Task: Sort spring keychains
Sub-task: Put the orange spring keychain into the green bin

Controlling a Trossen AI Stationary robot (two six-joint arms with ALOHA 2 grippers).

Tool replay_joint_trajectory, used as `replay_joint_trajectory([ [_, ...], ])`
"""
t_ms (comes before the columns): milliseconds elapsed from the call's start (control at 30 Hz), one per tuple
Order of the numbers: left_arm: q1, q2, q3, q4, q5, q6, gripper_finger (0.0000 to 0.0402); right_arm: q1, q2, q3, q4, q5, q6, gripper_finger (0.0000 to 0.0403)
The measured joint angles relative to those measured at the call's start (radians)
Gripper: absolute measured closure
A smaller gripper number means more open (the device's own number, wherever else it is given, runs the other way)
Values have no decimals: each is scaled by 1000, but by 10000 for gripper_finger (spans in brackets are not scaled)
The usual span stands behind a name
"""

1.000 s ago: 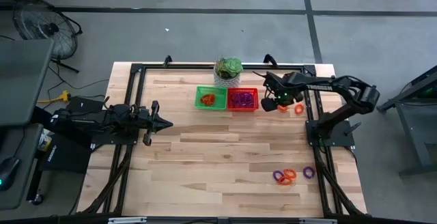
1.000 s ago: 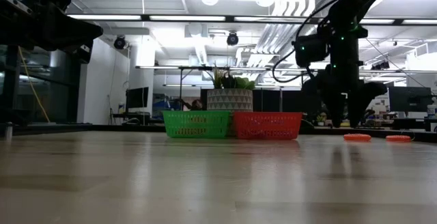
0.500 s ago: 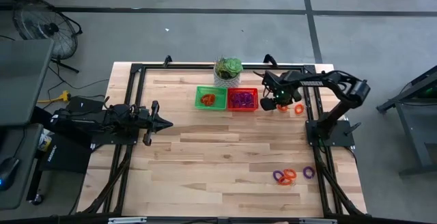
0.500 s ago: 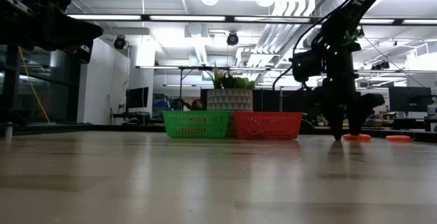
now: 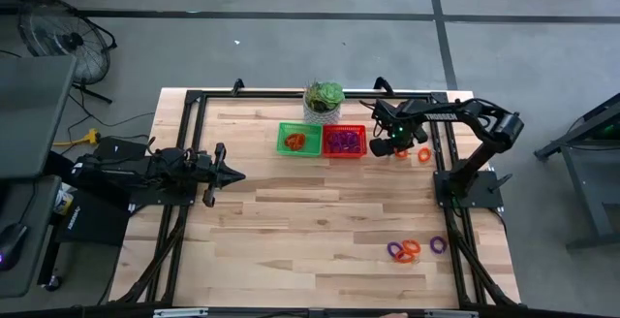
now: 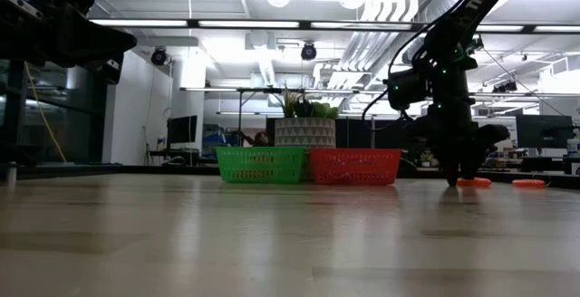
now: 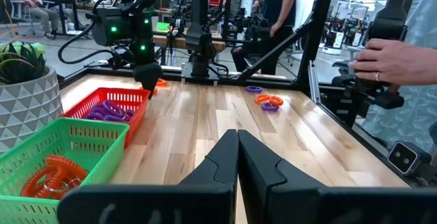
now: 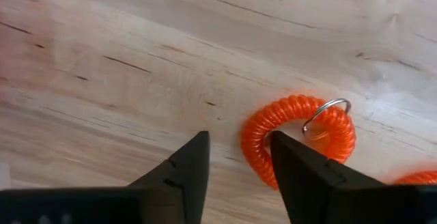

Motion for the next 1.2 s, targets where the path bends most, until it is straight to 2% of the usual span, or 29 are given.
replay_joint_trajectory([
  [267,0,0,0,0,0,0,401,0,2,-1,-2,0,-4,314],
  [667,0,0,0,0,0,0,401,0,-1,-2,-4,0,-37,370],
  [1200,0,0,0,0,0,0,401,4,-229,-7,-24,-28,-31,376],
])
